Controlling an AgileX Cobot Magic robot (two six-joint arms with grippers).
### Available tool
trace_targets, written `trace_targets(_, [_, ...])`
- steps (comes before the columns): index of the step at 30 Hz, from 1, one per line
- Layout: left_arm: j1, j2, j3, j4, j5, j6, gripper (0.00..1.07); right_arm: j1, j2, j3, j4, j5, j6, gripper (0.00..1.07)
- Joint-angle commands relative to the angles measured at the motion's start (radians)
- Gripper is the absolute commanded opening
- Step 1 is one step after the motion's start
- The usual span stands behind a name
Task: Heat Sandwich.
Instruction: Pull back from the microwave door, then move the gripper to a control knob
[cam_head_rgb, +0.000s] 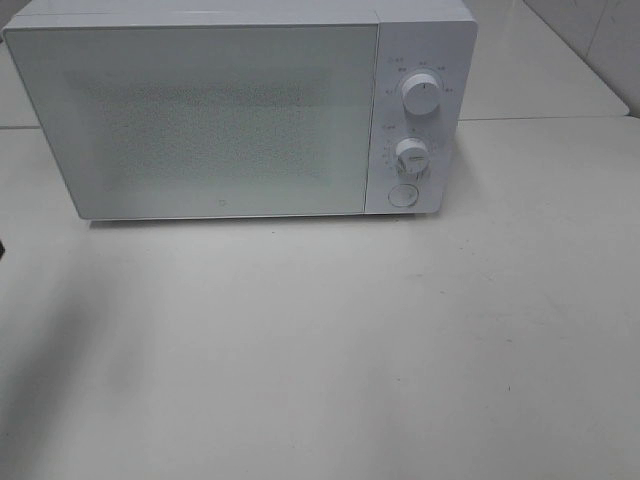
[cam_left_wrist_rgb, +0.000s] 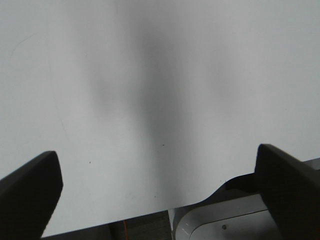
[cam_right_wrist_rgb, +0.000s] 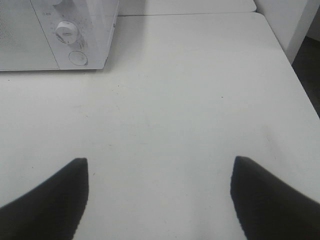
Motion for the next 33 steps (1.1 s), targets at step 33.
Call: trace_targets(33, [0.197, -1.105, 0.378, -0.001, 0.118, -0.068, 0.98, -0.009, -0.027, -0.001, -0.003, -0.014, 0.010, 0.74])
